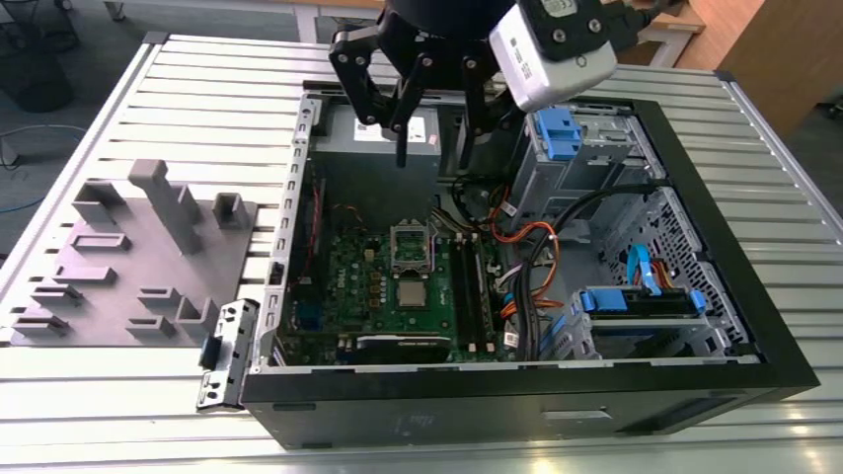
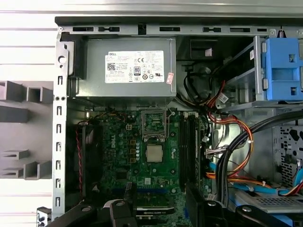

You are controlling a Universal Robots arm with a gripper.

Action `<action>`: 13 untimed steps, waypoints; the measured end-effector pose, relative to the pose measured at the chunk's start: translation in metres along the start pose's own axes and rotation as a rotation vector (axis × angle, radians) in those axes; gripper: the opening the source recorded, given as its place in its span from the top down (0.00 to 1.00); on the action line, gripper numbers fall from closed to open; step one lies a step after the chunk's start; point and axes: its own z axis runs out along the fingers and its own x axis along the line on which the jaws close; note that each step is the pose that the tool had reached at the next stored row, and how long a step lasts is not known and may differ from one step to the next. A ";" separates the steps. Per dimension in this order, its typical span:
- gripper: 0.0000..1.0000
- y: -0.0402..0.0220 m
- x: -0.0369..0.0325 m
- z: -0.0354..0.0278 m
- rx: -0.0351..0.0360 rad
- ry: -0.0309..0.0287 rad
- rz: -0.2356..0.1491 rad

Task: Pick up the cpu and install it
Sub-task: 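Place the cpu into insertion slot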

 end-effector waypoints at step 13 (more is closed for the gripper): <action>0.47 -0.0013 0.0005 0.0236 0.0003 0.0000 0.000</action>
